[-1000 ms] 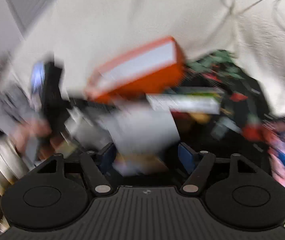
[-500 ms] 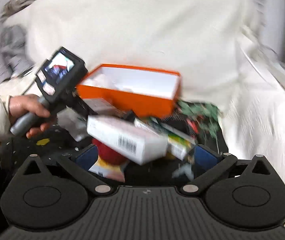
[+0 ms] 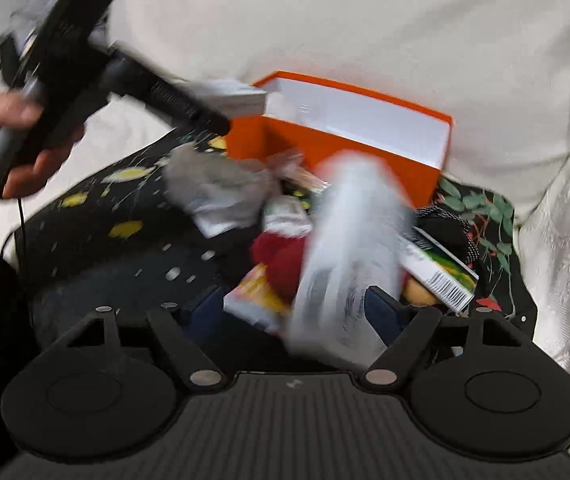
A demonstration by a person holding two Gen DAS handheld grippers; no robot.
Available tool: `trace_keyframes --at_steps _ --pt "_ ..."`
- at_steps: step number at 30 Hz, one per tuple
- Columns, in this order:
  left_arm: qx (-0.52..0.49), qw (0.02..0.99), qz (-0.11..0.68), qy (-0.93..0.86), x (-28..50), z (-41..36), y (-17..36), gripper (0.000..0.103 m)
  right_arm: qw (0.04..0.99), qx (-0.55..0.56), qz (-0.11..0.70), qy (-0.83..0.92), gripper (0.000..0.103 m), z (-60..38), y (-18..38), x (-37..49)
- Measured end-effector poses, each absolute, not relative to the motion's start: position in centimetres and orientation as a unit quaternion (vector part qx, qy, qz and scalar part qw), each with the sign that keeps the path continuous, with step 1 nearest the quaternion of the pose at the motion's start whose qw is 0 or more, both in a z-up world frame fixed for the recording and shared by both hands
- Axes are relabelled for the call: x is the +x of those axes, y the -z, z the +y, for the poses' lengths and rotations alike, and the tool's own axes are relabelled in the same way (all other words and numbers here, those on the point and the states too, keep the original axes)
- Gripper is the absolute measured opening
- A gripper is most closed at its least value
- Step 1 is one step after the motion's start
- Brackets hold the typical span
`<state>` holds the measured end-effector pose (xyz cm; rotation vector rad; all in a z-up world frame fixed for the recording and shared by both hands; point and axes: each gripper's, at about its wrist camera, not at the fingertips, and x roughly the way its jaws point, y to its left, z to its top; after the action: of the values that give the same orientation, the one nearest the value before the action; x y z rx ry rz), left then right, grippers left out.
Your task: Organize objects
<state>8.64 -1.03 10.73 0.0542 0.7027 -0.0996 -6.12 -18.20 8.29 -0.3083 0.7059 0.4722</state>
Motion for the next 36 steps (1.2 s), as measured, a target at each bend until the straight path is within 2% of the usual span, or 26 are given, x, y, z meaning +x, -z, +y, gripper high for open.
trace_keyframes --at_steps 3,6,7,10,12,15,18,21,24,32,36 --pt "-0.004 0.932 0.358 0.055 6.5 -0.2 -8.8 0.103 0.9 -0.165 0.337 -0.223 0.081 -16.9 -7.2 -9.0" --pt "-0.017 0.924 0.376 0.063 4.7 -0.3 -6.6 0.103 0.901 -0.153 0.35 -0.207 0.091 -17.1 -6.3 -10.4" --pt "-0.019 0.923 0.379 0.067 4.2 -0.2 -6.0 0.103 0.906 -0.133 0.351 -0.197 0.095 -17.8 -6.3 -10.5" --pt "-0.022 0.917 0.39 0.08 3.5 -0.7 -4.5 0.103 0.918 -0.022 0.348 -0.188 0.098 -21.5 -7.2 -11.0" --pt "-0.016 0.913 0.399 0.085 3.7 -1.1 -3.5 0.103 0.928 -0.023 0.32 -0.189 0.103 -22.9 -7.9 -11.7" --pt "-0.004 0.908 0.41 0.083 4.0 -1.6 -2.4 0.103 0.928 -0.088 0.333 -0.141 0.103 -22.9 -7.4 -10.6" --pt "-0.002 0.909 0.408 0.087 3.9 -1.5 -2.2 0.103 0.928 -0.021 0.331 -0.167 0.103 -25.1 -7.1 -8.8" --pt "-0.012 0.909 0.407 0.088 4.0 -1.2 -2.1 0.103 0.94 -0.014 0.313 -0.134 0.103 -25.8 -6.5 -7.1" --pt "-0.014 0.909 0.407 0.086 4.4 -1.0 -2.0 0.103 0.936 0.045 0.31 -0.159 0.103 -26.9 -6.1 -5.4" --pt "-0.014 0.908 0.41 0.086 4.5 -0.8 -1.9 0.103 0.893 0.09 0.37 -0.238 0.103 -26.3 -5.4 -5.1" --pt "-0.017 0.907 0.411 0.085 4.7 -0.8 -1.8 0.103 0.919 0.008 0.328 -0.217 0.103 -26.2 -6.8 -7.5"
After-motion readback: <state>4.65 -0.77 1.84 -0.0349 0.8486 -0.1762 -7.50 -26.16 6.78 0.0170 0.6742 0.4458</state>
